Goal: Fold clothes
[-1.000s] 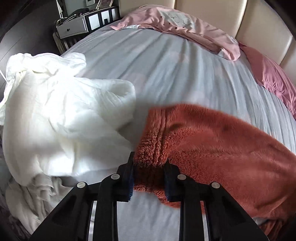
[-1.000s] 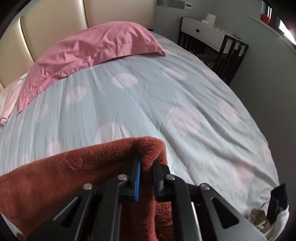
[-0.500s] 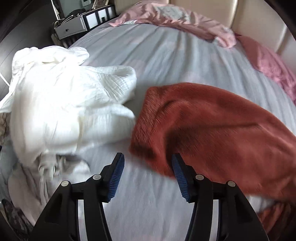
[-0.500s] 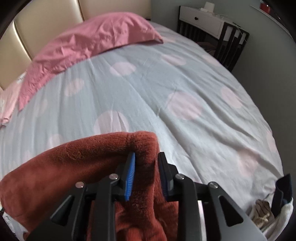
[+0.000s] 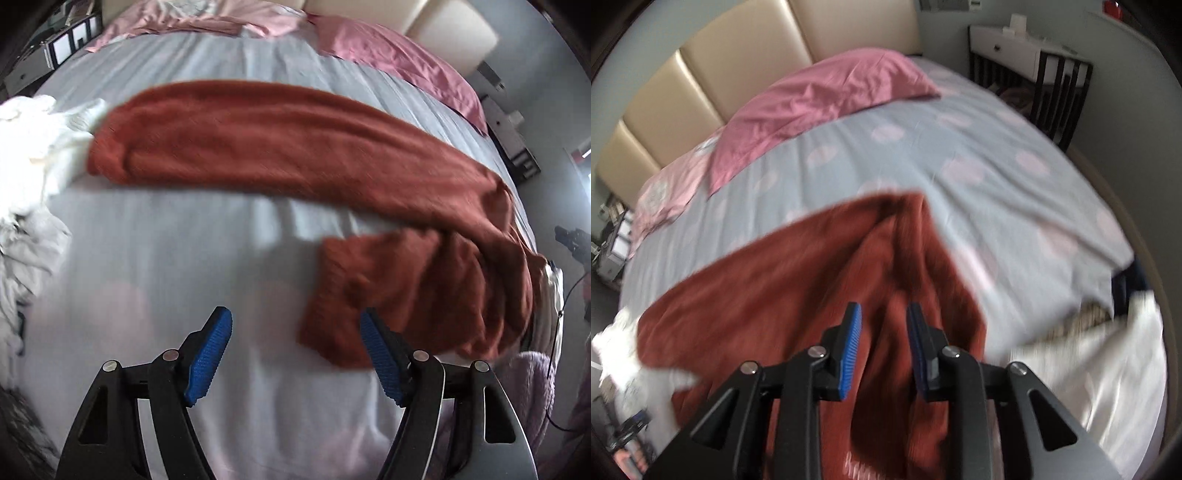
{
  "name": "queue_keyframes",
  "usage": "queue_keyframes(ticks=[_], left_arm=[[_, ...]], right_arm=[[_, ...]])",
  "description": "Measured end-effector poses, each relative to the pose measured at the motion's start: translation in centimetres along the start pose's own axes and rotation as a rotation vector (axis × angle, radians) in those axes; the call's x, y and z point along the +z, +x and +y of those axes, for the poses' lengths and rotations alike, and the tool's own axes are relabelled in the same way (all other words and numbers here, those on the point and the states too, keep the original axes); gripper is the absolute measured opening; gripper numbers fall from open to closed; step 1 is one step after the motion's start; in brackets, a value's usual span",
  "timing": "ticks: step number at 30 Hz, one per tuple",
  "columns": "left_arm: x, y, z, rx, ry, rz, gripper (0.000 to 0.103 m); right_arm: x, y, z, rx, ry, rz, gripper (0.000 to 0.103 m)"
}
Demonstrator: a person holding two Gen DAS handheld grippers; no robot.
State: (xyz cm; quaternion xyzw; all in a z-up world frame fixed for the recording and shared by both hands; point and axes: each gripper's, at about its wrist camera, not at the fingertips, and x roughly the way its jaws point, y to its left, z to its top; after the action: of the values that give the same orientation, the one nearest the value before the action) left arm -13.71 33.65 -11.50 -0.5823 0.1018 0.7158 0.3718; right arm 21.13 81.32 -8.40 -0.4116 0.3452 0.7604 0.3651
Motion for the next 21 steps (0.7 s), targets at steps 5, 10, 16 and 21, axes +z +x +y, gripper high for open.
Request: queue_keyframes(ticks=[5,10,16,21], left_arm=[[-2.9,1.2,-1.4,-0.006,-0.045,0.005,0.073],[-3.5,4.1,-2.0,0.033,-0.067,0.001,0.073],[-3.8,6.7,-2.4,0.061,-0.085,0.015,0.073],[-3.8,7.6,-1.7,0.081,-0.108,0.011,0.071]], right_arm=[[-7.3,-2.2,-0.9,0.038,0.026,0.021,0.025],[-13.7,-3.5,0.2,0.051,0.028,-0.006,0.025],[-18.5,-4.0,1.5,0.056,0.025,-0.077,0.025],[-19.9,-3.9,0.4,0.108,0.094,-0.13,0.025]])
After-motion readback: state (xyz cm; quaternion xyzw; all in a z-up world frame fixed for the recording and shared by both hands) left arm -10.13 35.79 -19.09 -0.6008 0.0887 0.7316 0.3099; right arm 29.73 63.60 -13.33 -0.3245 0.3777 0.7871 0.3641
